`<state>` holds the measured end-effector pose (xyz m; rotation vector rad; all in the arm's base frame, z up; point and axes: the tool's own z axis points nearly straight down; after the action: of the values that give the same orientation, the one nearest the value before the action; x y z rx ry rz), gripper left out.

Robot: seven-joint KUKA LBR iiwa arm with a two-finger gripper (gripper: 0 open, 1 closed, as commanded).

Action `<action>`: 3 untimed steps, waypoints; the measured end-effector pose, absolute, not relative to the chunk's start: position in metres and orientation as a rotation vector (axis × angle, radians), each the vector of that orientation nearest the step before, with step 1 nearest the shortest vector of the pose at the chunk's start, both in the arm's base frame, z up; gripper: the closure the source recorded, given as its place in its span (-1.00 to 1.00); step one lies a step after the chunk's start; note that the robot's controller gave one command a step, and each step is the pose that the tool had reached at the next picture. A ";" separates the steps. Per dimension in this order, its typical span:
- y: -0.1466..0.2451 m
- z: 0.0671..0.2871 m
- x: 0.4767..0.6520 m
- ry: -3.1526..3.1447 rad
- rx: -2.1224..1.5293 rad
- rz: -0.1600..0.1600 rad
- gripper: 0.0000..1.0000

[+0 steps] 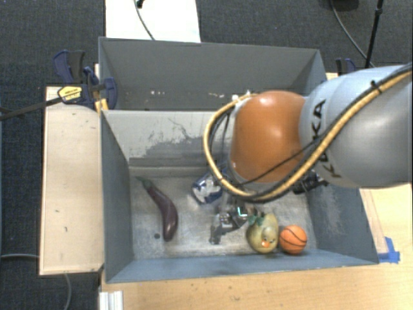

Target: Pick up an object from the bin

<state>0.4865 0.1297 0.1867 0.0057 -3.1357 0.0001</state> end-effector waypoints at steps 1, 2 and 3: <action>0.129 0.189 0.487 -3.139 0.003 -0.001 -1.00; 0.135 0.171 0.502 -3.142 0.202 -0.002 -1.00; 0.101 0.149 0.519 -3.114 0.432 -0.003 -1.00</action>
Offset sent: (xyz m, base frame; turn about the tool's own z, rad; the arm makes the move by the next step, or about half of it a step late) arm 0.0346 0.0136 -0.0582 -0.3269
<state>0.5186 0.1008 0.1492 0.4316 -3.1144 -0.0028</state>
